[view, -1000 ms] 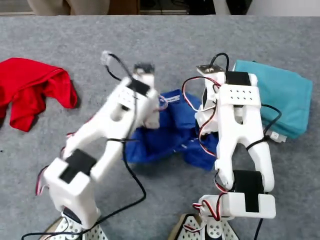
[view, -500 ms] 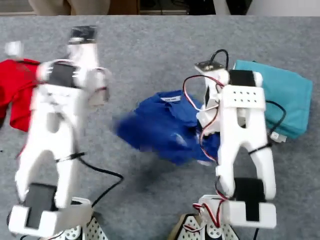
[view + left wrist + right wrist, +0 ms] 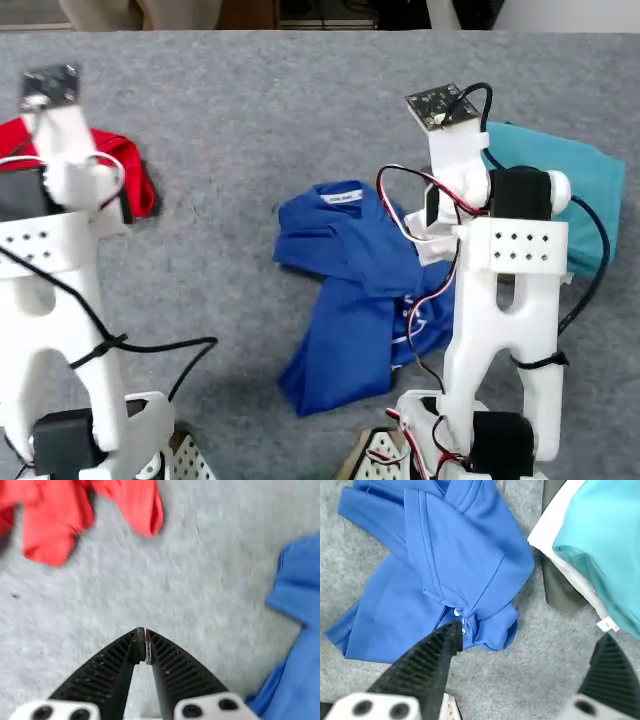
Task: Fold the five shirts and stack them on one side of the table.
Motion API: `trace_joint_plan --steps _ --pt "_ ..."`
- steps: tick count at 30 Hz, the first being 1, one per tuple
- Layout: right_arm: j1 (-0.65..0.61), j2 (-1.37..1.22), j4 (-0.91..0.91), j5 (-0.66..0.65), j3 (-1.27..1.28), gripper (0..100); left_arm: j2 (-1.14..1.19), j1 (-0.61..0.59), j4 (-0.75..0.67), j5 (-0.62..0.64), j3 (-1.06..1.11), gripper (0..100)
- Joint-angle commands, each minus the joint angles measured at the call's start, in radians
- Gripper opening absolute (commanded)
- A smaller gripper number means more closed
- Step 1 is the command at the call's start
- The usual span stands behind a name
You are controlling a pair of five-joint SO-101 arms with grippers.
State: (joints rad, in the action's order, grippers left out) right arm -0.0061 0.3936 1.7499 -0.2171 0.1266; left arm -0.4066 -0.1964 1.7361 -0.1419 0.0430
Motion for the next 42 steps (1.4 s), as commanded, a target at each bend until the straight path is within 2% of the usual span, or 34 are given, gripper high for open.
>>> trace_joint_plan --steps 1,3,8,15,17,20,22,24,32,38,42 --pt "-0.042 0.033 -0.038 -0.003 -0.036 40.0 -0.025 0.035 0.008 -0.008 0.069 2" --pt "-0.12 0.024 -0.058 -0.003 0.004 40.0 -0.027 0.025 0.008 -0.009 0.077 2" --pt "-0.315 -0.065 -0.213 0.011 0.171 40.0 -0.027 -0.104 0.008 -0.012 0.081 2" --pt "-0.418 -0.355 -0.563 0.044 0.278 39.6 -0.027 -0.293 0.008 -0.072 0.084 2" --pt "-0.421 -0.463 -0.651 0.044 0.255 35.1 -0.027 -0.328 0.008 -0.083 0.084 2" --pt "-0.417 -0.624 -0.712 0.046 0.188 19.7 -0.027 -0.371 0.008 -0.114 0.084 2" --pt "-0.415 -0.719 -0.713 0.046 0.125 7.7 -0.027 -0.4 0.008 -0.133 0.084 2" --pt "-0.415 -0.788 -0.707 0.046 0.068 0.9 -0.027 -0.427 0.008 -0.147 0.084 2" --pt "-0.415 -0.766 -0.535 0.044 -0.088 0.4 -0.025 -0.44 0.0 -0.173 0.126 2" --pt "-0.415 -0.526 -0.334 0.048 -0.223 0.4 -0.025 -0.439 -0.002 -0.173 0.192 2" --pt "-0.415 -0.325 -0.269 0.124 -0.337 0.4 -0.027 -0.394 -0.043 -0.17 0.247 2"
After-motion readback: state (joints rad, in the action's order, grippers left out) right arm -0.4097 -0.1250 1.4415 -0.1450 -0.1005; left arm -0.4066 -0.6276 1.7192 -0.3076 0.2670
